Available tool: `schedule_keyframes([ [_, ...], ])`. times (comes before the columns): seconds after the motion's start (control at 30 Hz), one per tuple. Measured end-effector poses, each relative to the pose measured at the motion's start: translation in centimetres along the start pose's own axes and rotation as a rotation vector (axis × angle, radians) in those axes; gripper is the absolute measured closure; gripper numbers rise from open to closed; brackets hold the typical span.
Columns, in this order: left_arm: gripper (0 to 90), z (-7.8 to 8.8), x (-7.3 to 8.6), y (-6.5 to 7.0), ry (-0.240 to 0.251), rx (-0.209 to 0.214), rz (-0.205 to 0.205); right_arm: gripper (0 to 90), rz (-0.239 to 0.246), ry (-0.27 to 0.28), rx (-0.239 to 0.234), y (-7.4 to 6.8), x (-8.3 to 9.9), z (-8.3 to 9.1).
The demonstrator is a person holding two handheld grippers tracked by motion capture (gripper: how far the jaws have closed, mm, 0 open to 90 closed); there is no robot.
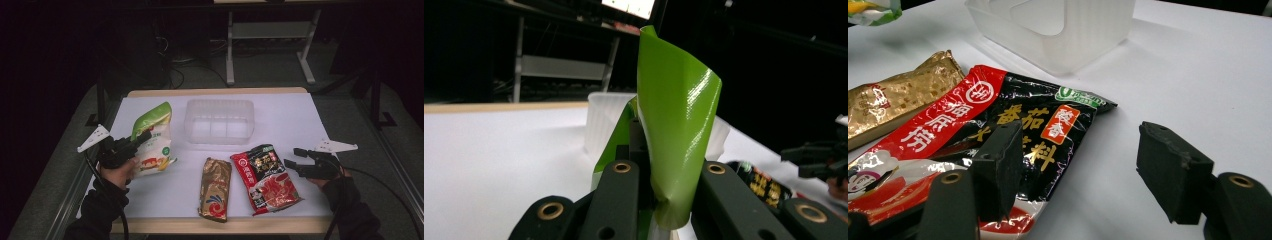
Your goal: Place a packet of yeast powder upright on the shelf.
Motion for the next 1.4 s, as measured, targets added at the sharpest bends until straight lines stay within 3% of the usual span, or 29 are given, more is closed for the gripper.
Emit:
schedule_keyframes([
  [0.37,83.7,-1.0,-1.3,1.1,0.048,0.002,-0.022,35.5,0.008,0.016,0.008,-0.4,0.2,0.5],
  [0.63,83.7,-2.4,-2.5,1.6,0.084,0.0,-0.006,35.4,0.014,0.015,0.014,-0.4,0.2,0.5],
  [1.1,83.7,-6.2,-4.2,3.4,0.108,0.011,0.005,35.4,0.008,0.02,0.016,-0.4,0.3,0.6],
  [1.4,83.6,-9.3,-5.1,3.9,0.112,-0.017,0.012,35.4,0.008,0.019,0.017,-0.3,0.4,0.6],
])
Point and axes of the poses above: each handheld gripper's, and its own axes: z roughly backward along the jaws, x roughly out of its underside, y roughly to its right, the point moved 4 cm from there along -z, roughly forward along the jaws, and after that the axes turned 13 degrees about -x, right-handed, at the moved point
